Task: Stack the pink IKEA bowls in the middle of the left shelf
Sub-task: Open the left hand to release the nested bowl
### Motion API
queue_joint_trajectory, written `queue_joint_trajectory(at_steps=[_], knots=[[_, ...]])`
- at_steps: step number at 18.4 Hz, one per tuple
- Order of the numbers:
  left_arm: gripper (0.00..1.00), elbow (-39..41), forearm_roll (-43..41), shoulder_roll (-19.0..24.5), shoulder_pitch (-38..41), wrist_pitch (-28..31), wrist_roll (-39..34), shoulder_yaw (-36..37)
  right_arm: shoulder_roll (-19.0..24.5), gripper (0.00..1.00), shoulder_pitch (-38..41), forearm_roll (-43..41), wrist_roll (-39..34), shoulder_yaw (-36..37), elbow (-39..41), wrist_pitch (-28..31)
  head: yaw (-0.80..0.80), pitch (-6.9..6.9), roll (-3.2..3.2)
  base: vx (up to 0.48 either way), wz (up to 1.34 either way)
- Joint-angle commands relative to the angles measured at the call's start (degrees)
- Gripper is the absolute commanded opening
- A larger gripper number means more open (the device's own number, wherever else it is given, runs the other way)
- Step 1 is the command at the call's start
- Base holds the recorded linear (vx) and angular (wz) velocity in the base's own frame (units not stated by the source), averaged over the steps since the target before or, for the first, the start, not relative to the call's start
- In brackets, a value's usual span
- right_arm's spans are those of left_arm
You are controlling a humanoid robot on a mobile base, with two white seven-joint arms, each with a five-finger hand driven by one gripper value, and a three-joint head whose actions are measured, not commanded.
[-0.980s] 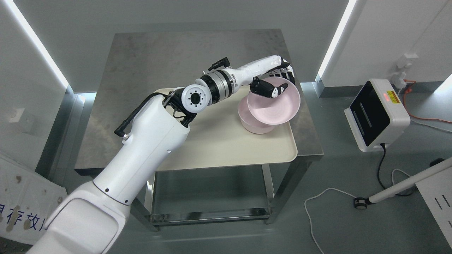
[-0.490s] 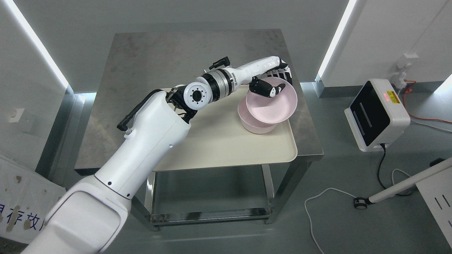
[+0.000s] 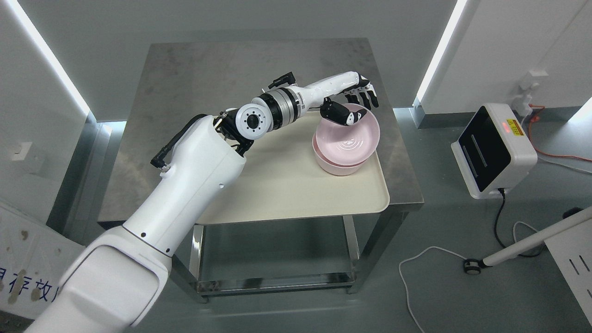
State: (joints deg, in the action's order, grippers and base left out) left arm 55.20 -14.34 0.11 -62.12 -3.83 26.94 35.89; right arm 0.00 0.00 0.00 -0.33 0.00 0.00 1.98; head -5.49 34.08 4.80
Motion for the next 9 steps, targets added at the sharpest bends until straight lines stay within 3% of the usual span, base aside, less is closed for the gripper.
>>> queue_joint_trajectory(at_steps=[1, 5, 7, 9], knots=[[0.45, -2.38, 0.1, 0.89, 0.5, -2.22, 0.22, -3.18, -1.0, 1.0, 1.67, 0.0, -0.02, 0.62, 1.93, -0.05, 0.0, 0.0, 0.0, 0.0, 0.0], [0.54, 4.01, 0.28, 0.89, 5.06, -6.97, 0.3, -15.98, -1.0, 1.0, 1.67, 0.0, -0.02, 0.7, 1.93, -0.05, 0.0, 0.0, 0.0, 0.0, 0.0], [0.55, 14.87, 0.46, 0.89, 11.72, -9.78, 3.71, -27.3, -1.0, 1.0, 1.67, 0.0, -0.02, 0.62, 1.93, -0.05, 0.0, 0.0, 0.0, 0.0, 0.0], [0.6, 23.07, 0.46, 0.89, 17.7, -10.49, 8.72, -33.23, -1.0, 1.0, 1.67, 0.0, -0.02, 0.62, 1.93, -0.05, 0.0, 0.0, 0.0, 0.0, 0.0]])
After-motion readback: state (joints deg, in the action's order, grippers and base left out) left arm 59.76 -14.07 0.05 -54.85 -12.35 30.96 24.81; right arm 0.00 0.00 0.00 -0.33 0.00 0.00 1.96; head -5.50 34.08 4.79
